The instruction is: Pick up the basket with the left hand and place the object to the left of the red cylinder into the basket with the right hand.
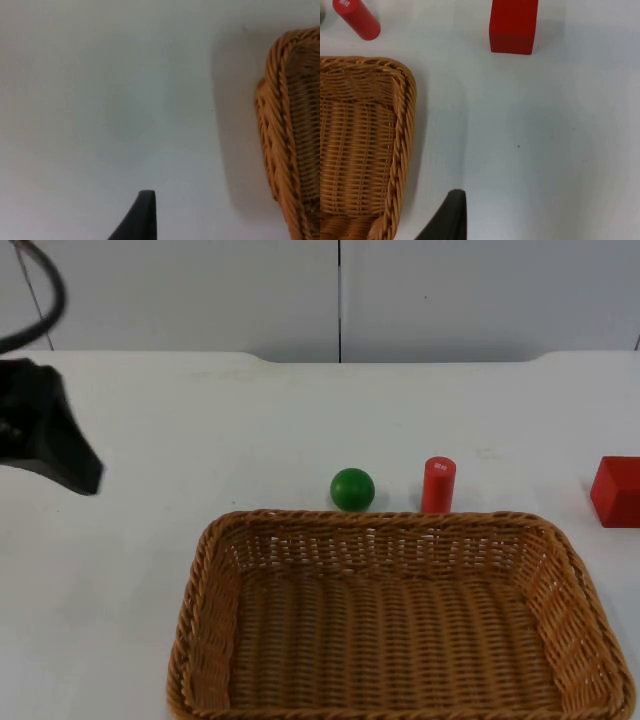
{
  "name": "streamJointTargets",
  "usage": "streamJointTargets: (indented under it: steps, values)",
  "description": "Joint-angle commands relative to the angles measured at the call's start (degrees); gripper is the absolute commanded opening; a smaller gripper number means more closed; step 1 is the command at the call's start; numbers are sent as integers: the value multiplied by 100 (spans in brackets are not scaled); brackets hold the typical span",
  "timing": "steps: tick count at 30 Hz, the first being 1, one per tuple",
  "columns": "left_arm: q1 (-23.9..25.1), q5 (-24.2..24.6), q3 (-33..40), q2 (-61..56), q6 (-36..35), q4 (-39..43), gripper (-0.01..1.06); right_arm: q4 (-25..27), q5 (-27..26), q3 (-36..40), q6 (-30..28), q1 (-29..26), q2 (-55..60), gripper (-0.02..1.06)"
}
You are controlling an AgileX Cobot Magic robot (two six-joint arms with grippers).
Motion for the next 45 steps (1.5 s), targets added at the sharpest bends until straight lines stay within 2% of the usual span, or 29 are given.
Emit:
streamJointTargets:
  steps: [1, 9, 14, 22, 24, 27, 28, 32, 33, 35, 39, 45]
  values:
    - [-237, -130, -208, 436, 92, -158, 96, -53, -37, -43, -53, -32, 3, 104]
    - [-884, -282, -792, 1814, 2, -193, 96, -53, -58, -43, -53, -32, 3, 104]
    - [-1502, -687, -1035, 2676, -37, -289, 96, -53, -58, -43, -53, -32, 3, 104]
    - [-1799, -944, -1070, 3350, -37, -494, 93, -53, -58, -43, -53, -32, 3, 104]
    - [-1799, -983, -1070, 3480, -37, -631, 83, -53, -58, -43, -53, -32, 3, 104]
    - [-1799, -1094, -1070, 3570, -37, -670, 52, -53, -58, -43, -53, -32, 3, 104]
    - [-1799, -1094, -1070, 3570, -37, -670, 52, -53, -58, -43, -53, -32, 3, 104]
    - [-1799, -1196, -1059, 3584, 2, -672, 13, -53, -58, -43, -53, -32, 3, 104]
    - [-1799, -1196, -1059, 3584, 2, -672, 13, -53, -58, -43, -53, -32, 3, 104]
    - [-1799, -1196, -1059, 3584, 2, -672, -1, -53, -58, -43, -53, -32, 3, 104]
    - [-1753, -1001, -1059, 3573, -35, -682, 0, -53, -58, -43, -53, -32, 3, 104]
    - [-1512, -259, -1048, 3257, 103, -575, 0, -53, -58, -43, -53, -32, 3, 104]
